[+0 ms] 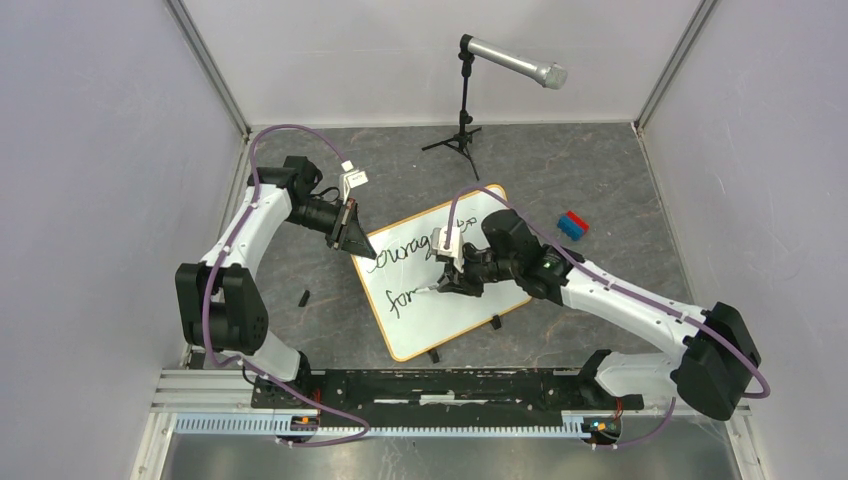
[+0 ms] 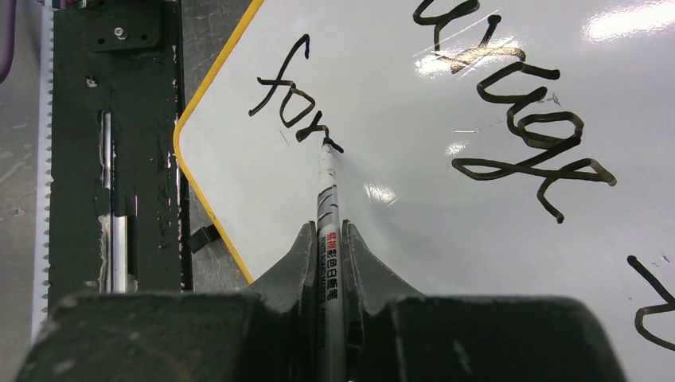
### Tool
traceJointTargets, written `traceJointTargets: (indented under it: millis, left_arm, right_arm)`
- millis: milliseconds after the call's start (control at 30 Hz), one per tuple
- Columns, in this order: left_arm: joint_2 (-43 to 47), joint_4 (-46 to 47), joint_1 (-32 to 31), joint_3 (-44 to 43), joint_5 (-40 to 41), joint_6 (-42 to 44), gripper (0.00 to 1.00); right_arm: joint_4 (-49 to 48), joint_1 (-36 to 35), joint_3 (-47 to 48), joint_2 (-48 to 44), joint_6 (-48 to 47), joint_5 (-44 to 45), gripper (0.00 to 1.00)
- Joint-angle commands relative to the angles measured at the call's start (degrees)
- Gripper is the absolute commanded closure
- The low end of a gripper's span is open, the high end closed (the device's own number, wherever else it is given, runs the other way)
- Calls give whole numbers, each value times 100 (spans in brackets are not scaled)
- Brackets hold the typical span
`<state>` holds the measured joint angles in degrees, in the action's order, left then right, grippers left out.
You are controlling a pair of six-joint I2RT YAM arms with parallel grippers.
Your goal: Write a sentence on the whiteboard
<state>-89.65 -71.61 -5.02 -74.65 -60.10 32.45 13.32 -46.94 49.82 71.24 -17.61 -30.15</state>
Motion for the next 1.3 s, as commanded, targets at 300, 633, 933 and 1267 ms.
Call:
traceJointTargets:
  millis: [300,633,933,1267]
  left_arm:
    - [196,-13,32,-111,399,110,98]
    - [186,-20,36,-120,393,107,98]
    - [186,-12,32,-113,393,105,98]
    - [180,-13,24,-111,416,113,98]
  right_arm:
    - [34,-70,-183,-98,-203,185,100]
    - [170,77,116,-163,-305,386,100]
    - [70,115,312,-28,-226,340,100]
    - [109,114,165,-19,-226,289,100]
